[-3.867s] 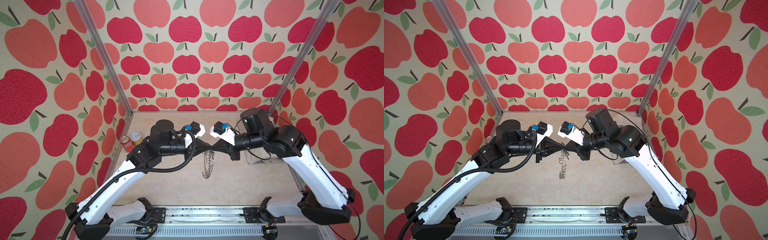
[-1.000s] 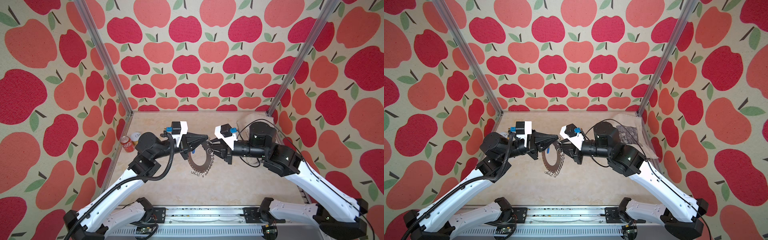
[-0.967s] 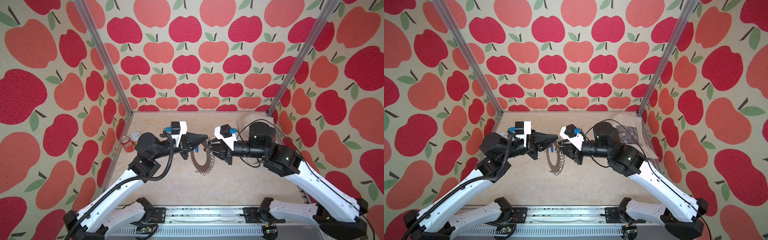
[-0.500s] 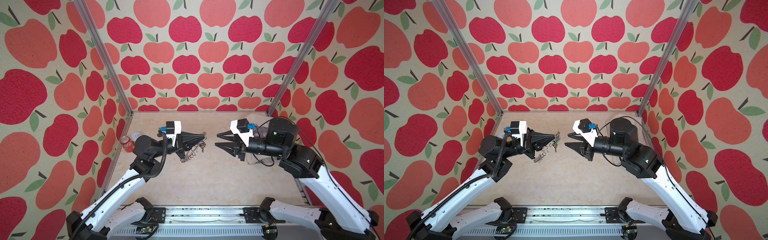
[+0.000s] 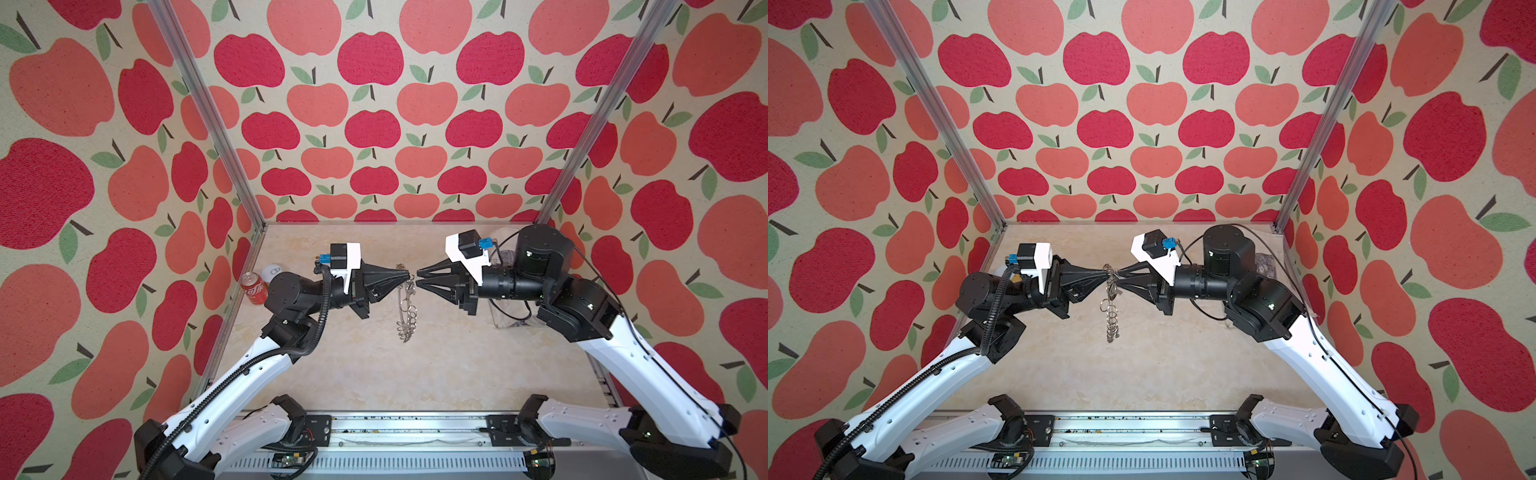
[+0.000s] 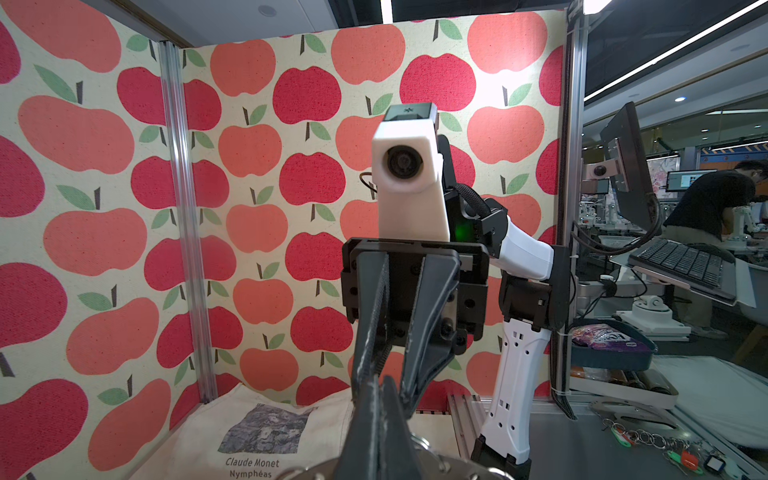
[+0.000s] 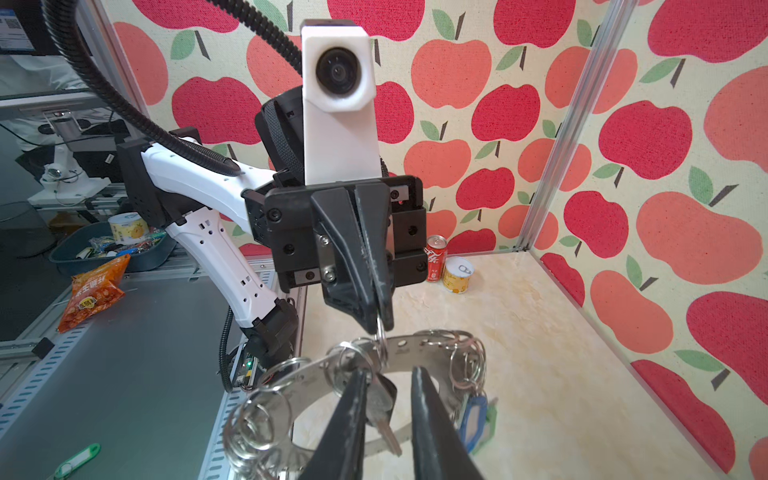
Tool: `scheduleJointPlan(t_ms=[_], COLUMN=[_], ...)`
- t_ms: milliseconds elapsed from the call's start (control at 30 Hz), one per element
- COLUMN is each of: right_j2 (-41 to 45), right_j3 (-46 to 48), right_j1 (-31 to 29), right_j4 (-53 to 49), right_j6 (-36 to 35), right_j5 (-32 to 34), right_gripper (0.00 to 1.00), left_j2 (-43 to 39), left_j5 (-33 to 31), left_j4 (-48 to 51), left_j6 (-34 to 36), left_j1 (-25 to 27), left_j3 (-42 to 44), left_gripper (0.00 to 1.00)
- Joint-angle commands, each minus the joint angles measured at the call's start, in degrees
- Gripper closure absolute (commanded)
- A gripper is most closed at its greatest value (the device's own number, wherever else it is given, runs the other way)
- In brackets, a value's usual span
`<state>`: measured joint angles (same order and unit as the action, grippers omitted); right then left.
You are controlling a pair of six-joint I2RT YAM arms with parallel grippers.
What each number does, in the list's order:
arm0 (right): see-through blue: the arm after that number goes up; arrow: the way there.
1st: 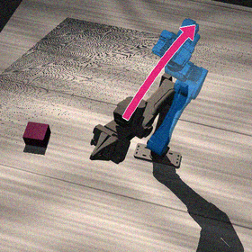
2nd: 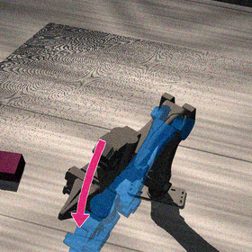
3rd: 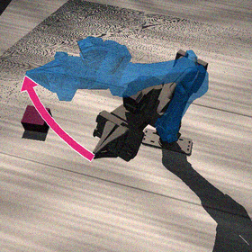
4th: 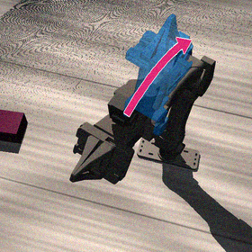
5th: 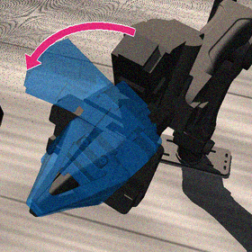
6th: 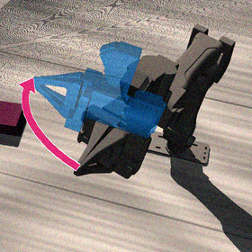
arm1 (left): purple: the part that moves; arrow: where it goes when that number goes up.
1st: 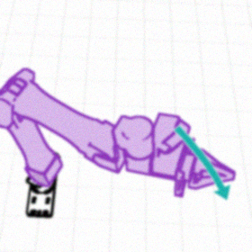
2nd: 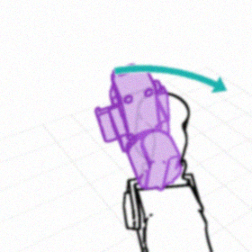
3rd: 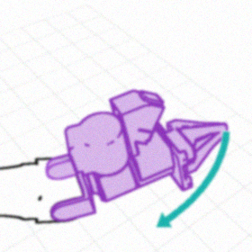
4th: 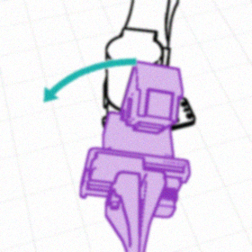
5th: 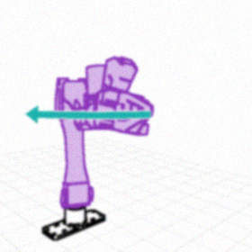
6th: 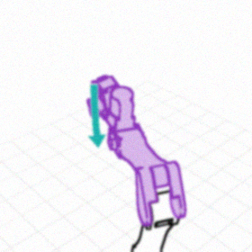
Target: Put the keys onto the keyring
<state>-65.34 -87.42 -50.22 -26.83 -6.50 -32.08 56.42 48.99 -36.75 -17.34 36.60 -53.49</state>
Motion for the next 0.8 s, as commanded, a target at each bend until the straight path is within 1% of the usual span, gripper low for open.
scheduleJointPlan(t_ms=[0,433,533,633,767], right_j2=[-0.3,-1.1,-1.1,-0.4,-0.5], right_j3=[-0.2,-0.2,-1.1,-1.3,-1.5], right_j1=[0.4,0.4,0.4,0.6,0.6], right_j4=[2.0,1.7,0.2,-0.4,-0.3], right_j6=[1.6,1.9,1.2,0.6,0.7], right_j5=[-2.6,-3.0,-3.0,-2.2,-2.7], right_gripper=[0.80,0.86,0.85,0.80,0.80], left_j2=[0.2,-0.1,-0.1,-0.2,0.0], left_j5=[1.2,1.8,1.9,2.1,2.4], left_j4=[-3.9,-3.9,-3.6,-3.5,-3.8], left_j6=[-1.1,-1.6,-1.5,-1.4,-1.7], left_j1=[-0.2,-0.2,-0.2,-0.1,-0.1], left_j3=[-0.3,-0.8,-0.8,-0.7,-0.9], left_gripper=[1.00,1.00,1.00,1.00,1.00])
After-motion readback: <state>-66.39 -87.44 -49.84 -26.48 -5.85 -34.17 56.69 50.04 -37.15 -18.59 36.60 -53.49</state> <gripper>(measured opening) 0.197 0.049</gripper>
